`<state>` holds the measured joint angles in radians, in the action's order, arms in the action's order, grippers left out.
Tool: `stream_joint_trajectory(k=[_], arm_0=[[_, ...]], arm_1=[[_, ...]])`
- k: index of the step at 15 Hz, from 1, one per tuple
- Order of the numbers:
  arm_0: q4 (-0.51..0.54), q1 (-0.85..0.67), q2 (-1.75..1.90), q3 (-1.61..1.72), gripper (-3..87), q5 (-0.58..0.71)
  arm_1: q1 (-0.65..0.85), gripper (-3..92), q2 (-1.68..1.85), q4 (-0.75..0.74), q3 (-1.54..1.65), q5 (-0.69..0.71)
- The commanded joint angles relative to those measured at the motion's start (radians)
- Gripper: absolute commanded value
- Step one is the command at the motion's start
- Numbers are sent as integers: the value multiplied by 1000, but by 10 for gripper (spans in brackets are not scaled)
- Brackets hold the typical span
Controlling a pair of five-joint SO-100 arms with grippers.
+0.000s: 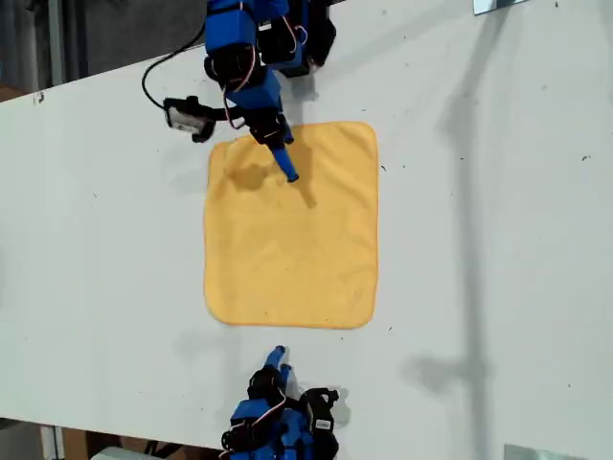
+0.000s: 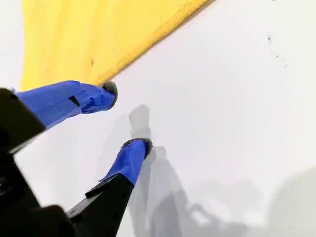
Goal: Grasp corners of a square towel and fold twice.
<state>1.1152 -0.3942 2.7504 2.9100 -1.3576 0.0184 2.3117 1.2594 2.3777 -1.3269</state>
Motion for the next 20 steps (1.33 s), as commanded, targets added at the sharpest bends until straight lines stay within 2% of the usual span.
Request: stream_joint_trajectory(k=[1,2,4,8,10,13,14,15,16,17,19,20], arm_0=[[-83,3,-373,-153,183,-2],[-94,11,-445,-190,178,8],[-92,21,-442,-190,181,-9],[-81,29,-301,-120,181,-20],[-81,32,-301,-120,181,-26],[-80,37,-301,-117,181,-31],[-77,37,-301,-117,181,-34],[-77,38,-301,-115,181,-35],[-77,40,-301,-115,181,-35],[-74,48,-302,-118,184,-38],[-43,126,-407,-210,192,-104],[9,221,-572,-370,195,-173]], arm_1=[[-130,468,-195,103,-72,-106],[-215,468,-244,158,-86,-179],[-304,456,-242,186,-104,-242],[-500,430,-503,-49,-138,-399],[-520,432,-658,-149,-193,-407],[-520,357,-916,-147,-374,-379],[-523,367,-943,-140,-400,-379],[-525,305,-945,-133,-403,-380],[-526,80,-936,-127,-403,-391],[-526,-1,-934,-126,-411,-391],[-526,-1,-934,-123,-433,-382],[-529,-1,-936,-114,-443,-382]])
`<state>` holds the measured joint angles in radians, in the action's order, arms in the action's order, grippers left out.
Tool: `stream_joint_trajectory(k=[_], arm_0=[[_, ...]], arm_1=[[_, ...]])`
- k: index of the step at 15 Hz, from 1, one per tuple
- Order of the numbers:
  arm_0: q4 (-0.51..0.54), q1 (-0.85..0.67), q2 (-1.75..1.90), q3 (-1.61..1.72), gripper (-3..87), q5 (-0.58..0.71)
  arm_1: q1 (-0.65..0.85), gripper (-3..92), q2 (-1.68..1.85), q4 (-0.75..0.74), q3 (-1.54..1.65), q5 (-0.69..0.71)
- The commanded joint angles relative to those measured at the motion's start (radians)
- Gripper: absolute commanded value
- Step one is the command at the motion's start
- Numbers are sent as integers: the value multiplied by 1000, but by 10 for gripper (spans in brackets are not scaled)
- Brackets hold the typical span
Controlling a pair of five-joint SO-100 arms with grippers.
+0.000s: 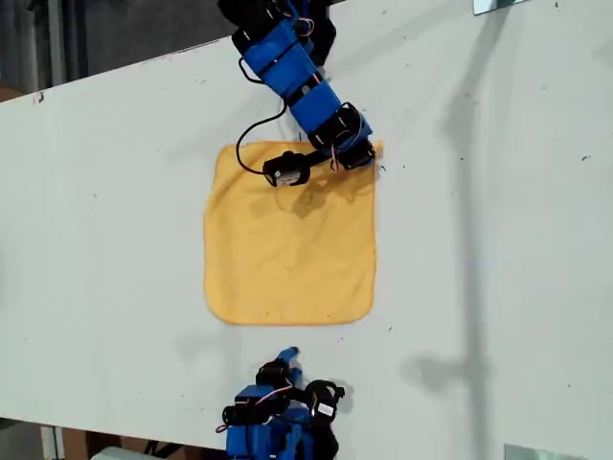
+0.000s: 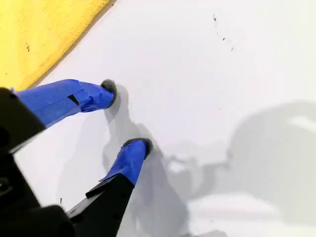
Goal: Grasp corners of a square towel and fold twice.
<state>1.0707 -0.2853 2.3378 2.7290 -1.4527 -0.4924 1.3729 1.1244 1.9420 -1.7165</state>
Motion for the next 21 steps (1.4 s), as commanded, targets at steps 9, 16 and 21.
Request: stream_joint_trajectory(k=[9,16,21], arm_0=[[290,563,-937,-1175,272,-249],[273,565,-1338,-1463,273,-221],[402,584,-1508,-1724,-2,-221]], arm_1=[[-43,-1,-31,12,-11,6],[-63,-1,-28,31,-43,8],[-40,-1,-29,78,-106,31]])
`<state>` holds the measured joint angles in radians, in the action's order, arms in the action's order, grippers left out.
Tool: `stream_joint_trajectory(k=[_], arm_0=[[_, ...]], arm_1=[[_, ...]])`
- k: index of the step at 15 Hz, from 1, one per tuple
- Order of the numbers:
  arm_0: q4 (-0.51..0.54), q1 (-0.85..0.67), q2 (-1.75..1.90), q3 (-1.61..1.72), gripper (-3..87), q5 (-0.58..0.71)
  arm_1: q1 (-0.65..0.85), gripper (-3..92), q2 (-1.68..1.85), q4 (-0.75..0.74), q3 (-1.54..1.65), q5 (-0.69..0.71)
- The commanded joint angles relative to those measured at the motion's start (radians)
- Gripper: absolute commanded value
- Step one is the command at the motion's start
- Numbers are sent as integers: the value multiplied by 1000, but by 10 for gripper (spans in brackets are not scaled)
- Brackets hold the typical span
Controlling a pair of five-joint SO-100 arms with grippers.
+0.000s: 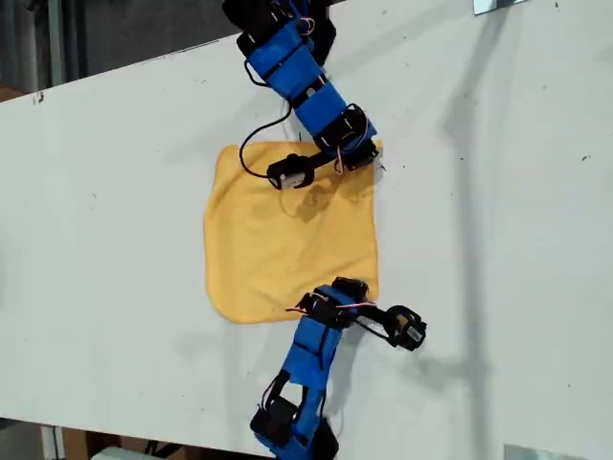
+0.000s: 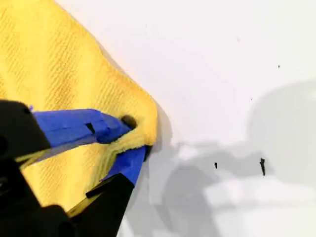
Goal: Grasp corners of a square towel and fold twice.
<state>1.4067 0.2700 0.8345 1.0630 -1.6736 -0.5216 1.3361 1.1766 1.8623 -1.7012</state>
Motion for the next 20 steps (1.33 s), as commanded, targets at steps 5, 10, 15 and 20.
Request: stream_joint_trajectory(k=[5,10,15,20], arm_0=[[238,26,115,-140,-2,21],[252,-115,325,-132,-2,259],[268,-416,595,-67,-2,555],[222,-842,600,-37,-2,838]], arm_1=[[61,-1,84,216,-149,54],[295,-1,430,249,-112,233],[733,-1,558,196,-153,617],[1166,-1,594,152,-249,905]])
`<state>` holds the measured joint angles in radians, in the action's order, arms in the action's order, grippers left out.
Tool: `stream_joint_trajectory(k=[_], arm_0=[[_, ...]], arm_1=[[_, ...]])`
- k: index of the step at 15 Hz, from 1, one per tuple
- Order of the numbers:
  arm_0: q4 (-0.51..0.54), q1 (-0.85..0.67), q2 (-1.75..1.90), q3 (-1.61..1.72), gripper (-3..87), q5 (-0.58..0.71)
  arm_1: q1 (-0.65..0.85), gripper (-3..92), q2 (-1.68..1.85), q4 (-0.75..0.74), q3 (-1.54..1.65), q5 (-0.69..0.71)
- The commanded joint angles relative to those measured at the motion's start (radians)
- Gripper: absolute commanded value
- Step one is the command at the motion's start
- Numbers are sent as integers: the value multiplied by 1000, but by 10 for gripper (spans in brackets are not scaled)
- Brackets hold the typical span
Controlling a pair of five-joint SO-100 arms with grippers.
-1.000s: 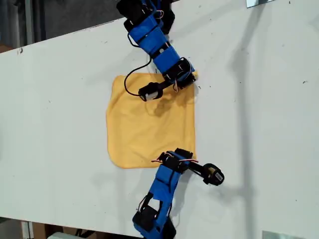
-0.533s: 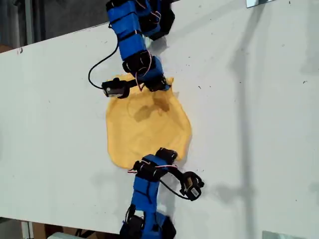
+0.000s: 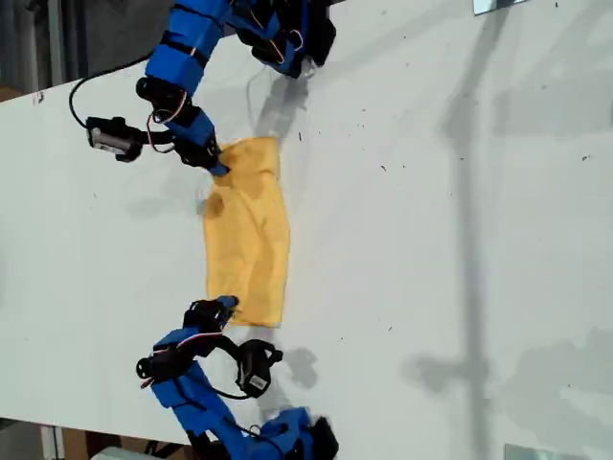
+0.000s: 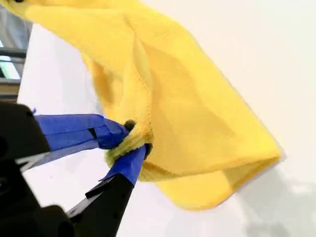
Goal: Grasp corners of a square towel and fold twice.
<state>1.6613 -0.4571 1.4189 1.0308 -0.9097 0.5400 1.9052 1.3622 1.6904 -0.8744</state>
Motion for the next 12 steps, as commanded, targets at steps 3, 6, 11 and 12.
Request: stream_joint_trajectory(k=[3,6,11,12], arm_0=[[-219,-318,-129,-12,-2,215],[-423,-428,-299,15,-2,253],[-494,-428,-278,121,-2,247],[-514,-410,-215,181,-2,253]], arm_1=[[295,-1,-184,-245,-107,176],[314,-1,-469,-414,-144,210],[305,-1,-497,-397,-117,224],[296,-1,-431,-394,-74,224]])
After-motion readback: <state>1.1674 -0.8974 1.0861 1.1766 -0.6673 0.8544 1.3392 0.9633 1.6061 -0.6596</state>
